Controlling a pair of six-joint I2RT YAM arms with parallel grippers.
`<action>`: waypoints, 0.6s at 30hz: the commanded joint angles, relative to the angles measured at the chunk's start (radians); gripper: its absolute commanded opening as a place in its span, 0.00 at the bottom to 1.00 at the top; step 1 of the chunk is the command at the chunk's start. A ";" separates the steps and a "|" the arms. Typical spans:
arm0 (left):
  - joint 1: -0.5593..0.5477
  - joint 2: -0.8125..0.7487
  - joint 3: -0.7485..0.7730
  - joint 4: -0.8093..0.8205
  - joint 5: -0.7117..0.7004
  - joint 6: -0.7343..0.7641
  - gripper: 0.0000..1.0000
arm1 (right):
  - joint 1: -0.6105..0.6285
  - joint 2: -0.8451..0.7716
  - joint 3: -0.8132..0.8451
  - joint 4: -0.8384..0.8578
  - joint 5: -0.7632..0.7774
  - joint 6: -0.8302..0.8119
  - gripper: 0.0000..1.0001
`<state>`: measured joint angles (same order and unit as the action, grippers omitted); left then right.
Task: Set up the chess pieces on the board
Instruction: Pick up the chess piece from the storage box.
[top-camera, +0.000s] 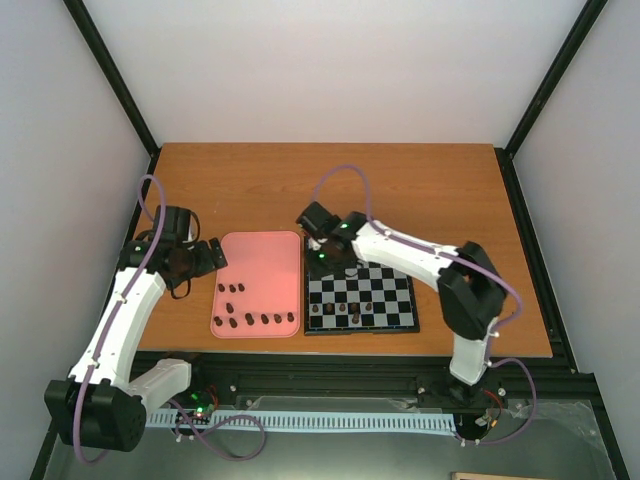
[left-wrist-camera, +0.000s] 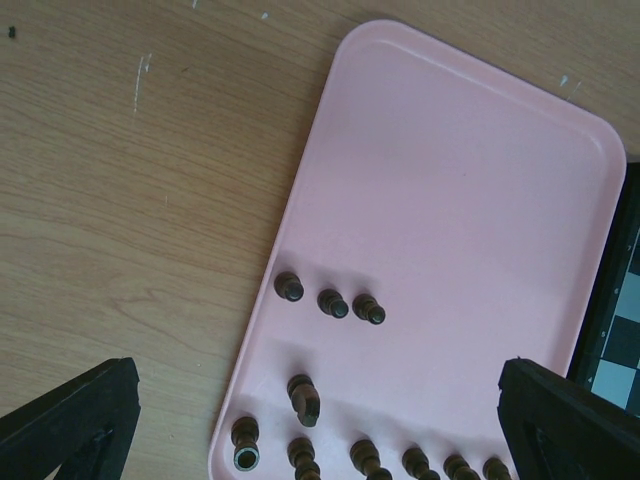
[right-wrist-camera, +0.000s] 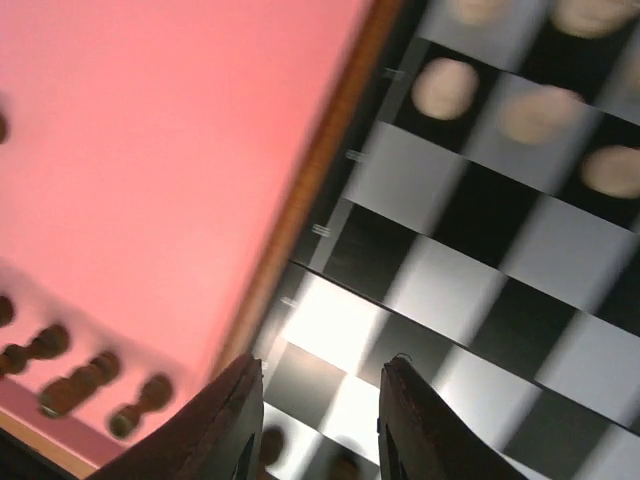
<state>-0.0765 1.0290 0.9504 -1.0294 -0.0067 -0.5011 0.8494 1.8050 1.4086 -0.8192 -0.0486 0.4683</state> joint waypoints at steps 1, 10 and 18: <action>0.007 -0.026 0.060 -0.019 -0.015 -0.011 1.00 | 0.086 0.123 0.144 0.003 -0.063 -0.035 0.33; 0.007 -0.070 0.066 -0.057 -0.054 -0.022 1.00 | 0.160 0.371 0.442 -0.015 -0.148 -0.097 0.38; 0.007 -0.096 0.087 -0.093 -0.075 -0.025 1.00 | 0.168 0.542 0.638 -0.008 -0.263 -0.105 0.36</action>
<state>-0.0765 0.9531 0.9890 -1.0920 -0.0612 -0.5098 1.0111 2.2753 1.9476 -0.8185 -0.2451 0.3813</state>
